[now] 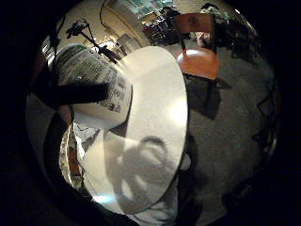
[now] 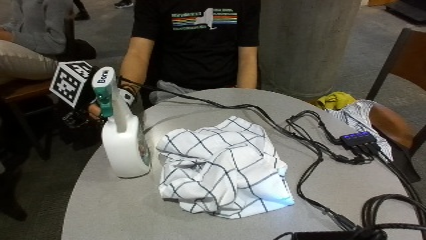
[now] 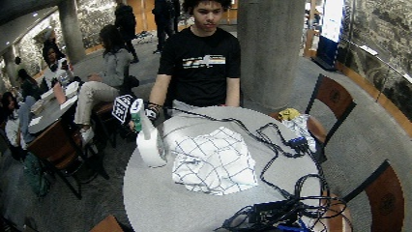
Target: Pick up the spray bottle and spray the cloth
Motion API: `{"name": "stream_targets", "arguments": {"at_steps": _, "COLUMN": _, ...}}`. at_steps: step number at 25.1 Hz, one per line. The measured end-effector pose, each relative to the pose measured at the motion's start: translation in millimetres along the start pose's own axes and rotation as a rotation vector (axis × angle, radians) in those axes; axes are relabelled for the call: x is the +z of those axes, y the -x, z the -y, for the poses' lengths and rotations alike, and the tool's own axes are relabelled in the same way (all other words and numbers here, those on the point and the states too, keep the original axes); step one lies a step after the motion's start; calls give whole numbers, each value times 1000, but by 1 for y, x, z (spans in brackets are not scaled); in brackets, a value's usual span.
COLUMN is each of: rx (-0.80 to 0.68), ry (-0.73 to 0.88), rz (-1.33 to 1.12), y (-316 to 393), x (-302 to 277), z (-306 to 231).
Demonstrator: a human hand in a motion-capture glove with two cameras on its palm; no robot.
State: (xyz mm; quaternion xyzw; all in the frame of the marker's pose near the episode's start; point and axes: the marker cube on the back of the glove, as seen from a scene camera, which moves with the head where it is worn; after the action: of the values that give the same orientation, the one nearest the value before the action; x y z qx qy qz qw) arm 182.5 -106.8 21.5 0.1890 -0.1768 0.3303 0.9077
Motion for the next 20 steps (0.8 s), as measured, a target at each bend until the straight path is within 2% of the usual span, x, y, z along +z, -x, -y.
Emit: {"name": "stream_targets", "arguments": {"at_steps": 20, "rx": -89, "ry": 109, "rz": -5, "y": 20, "x": -11, "z": -25}}
